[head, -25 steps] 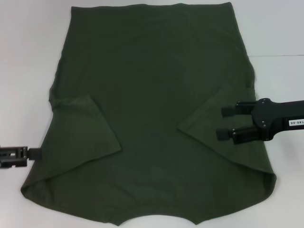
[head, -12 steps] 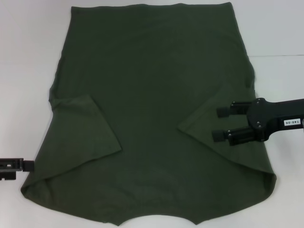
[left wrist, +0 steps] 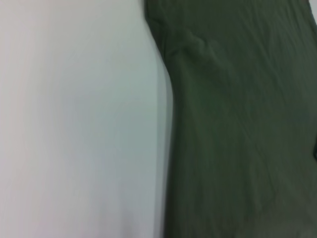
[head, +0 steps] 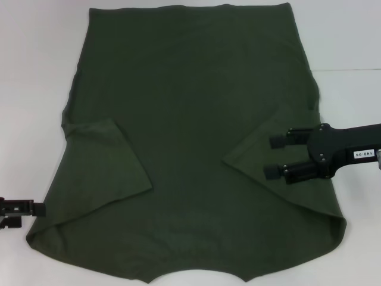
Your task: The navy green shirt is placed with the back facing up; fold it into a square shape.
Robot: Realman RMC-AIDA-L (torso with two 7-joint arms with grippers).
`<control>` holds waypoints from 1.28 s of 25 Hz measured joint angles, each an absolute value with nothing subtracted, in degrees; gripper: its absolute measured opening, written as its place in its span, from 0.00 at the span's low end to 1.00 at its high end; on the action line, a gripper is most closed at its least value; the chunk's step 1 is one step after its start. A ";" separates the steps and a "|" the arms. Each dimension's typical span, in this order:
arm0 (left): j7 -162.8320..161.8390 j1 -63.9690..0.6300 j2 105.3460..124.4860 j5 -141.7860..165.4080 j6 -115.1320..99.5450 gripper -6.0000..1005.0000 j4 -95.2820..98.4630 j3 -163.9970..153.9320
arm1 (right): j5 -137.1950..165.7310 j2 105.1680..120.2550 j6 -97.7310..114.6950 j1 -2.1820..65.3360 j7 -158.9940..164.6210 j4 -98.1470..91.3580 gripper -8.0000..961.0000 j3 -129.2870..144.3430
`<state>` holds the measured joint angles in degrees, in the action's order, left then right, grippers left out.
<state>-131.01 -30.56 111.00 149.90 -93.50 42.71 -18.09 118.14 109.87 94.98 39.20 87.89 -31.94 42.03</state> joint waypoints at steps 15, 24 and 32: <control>-130.70 -30.76 111.01 150.98 -90.31 0.86 39.85 -18.16 | 118.21 109.86 94.77 39.29 87.80 -32.12 0.97 42.47; -130.63 -30.78 111.35 151.00 -90.26 0.86 39.19 -19.07 | 118.22 110.02 94.55 39.29 87.80 -32.47 0.97 42.80; -130.57 -30.85 111.36 151.00 -90.18 0.86 38.87 -19.70 | 118.21 110.08 94.48 39.46 87.78 -32.55 0.96 42.97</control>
<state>-130.57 -30.85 111.36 151.00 -90.17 38.87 -19.70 118.21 110.08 94.48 39.46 87.78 -32.55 42.98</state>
